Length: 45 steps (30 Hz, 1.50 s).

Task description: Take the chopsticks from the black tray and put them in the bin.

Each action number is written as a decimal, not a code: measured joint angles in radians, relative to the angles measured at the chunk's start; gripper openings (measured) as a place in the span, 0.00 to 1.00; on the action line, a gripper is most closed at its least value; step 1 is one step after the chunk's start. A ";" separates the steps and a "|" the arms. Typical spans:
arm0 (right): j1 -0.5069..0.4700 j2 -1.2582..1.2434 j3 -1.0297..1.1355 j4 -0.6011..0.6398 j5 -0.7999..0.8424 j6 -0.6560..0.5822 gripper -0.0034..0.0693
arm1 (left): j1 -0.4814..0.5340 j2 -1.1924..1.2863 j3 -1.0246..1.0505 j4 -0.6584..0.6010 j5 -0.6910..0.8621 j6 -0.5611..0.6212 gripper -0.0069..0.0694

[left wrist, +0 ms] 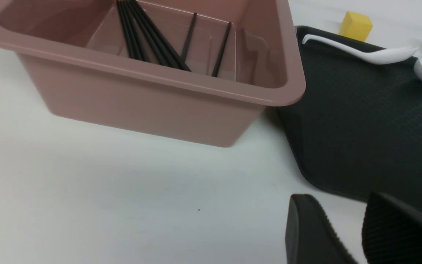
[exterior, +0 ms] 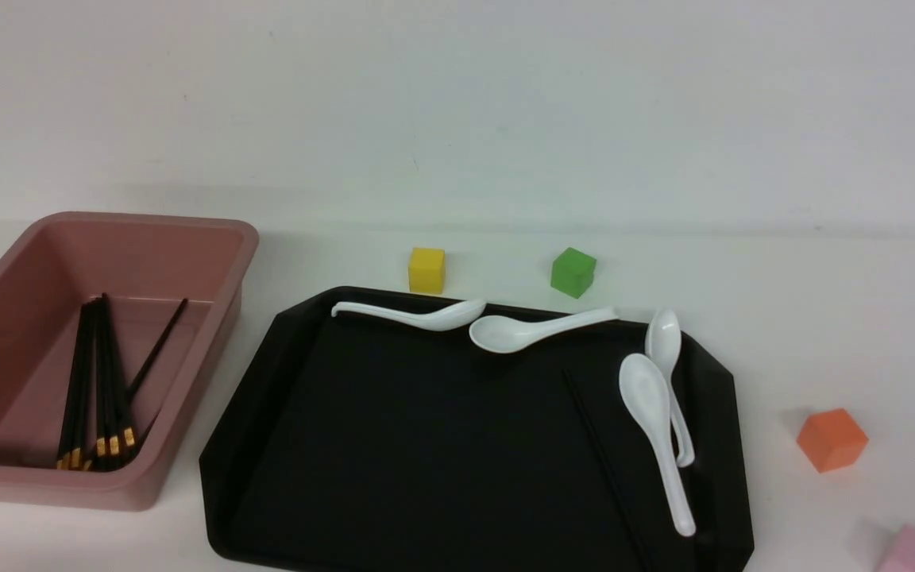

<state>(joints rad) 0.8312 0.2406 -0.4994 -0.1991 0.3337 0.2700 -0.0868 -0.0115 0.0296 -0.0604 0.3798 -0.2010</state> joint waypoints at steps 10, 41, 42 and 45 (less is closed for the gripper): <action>-0.042 -0.025 0.114 0.026 -0.053 -0.026 0.09 | 0.000 0.000 0.000 0.000 0.000 0.000 0.40; -0.761 -0.251 0.519 0.228 0.028 -0.334 0.15 | 0.000 0.000 0.000 0.001 0.001 0.000 0.40; -0.761 -0.251 0.519 0.229 0.028 -0.334 0.15 | 0.000 0.000 0.000 0.001 0.001 0.000 0.40; -0.761 -0.251 0.518 0.232 0.031 -0.334 0.15 | 0.000 0.000 0.000 0.001 0.001 0.000 0.40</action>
<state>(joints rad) 0.0702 -0.0101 0.0184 0.0331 0.3645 -0.0639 -0.0868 -0.0115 0.0296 -0.0598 0.3810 -0.2010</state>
